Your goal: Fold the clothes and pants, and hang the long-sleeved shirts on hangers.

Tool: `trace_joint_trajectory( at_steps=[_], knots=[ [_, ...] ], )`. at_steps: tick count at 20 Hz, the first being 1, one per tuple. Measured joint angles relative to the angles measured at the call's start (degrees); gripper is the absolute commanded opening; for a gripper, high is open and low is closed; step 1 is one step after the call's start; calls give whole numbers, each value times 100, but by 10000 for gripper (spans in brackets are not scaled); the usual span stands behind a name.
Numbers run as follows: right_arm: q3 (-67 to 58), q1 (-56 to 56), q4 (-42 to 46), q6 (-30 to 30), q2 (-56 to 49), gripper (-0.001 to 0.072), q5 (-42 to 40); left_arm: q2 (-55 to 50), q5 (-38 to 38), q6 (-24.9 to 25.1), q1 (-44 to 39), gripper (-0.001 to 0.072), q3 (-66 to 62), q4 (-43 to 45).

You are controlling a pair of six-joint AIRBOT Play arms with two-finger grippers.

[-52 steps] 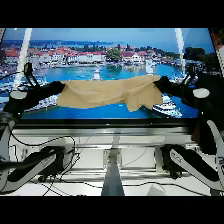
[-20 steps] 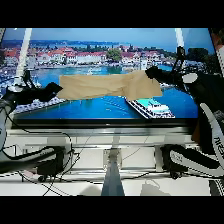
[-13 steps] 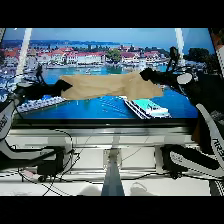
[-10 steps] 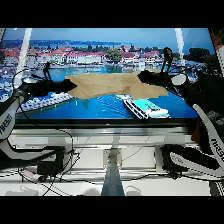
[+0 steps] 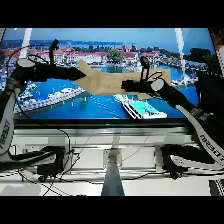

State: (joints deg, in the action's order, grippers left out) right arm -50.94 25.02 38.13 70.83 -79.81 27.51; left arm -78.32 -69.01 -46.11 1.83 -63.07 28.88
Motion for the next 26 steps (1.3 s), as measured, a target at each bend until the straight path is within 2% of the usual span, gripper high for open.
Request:
trace_joint_trajectory(
  at_steps=[6, 12, 18, 23, 24, 25, 26],
  knots=[
    [-1329, 1034, -70, 212, -1056, 13, 52, 1460, -444, -780, -28, 8, -133, 234],
    [-2341, 1502, 243, 317, -1556, 13, 302, 2341, -374, -951, 59, 9, -151, 271],
    [-2636, 518, 1613, 313, -1010, 13, 737, 1738, 50, -1005, -411, 9, -140, 271],
    [-2671, -737, 2063, 315, -426, 13, 1320, 415, 1281, -933, -1884, 24, -142, -409],
    [-2677, -949, 2096, 315, -332, 13, 1419, 151, 1639, -798, -2225, 176, -144, -704],
    [-2684, -1134, 2114, 317, -258, 13, 1508, -111, 2006, -581, -2577, 535, -146, -1126],
    [-2682, -1283, 2142, 317, -208, 13, 1620, -328, 2367, -330, -2874, 696, -149, -1532]
  ],
)
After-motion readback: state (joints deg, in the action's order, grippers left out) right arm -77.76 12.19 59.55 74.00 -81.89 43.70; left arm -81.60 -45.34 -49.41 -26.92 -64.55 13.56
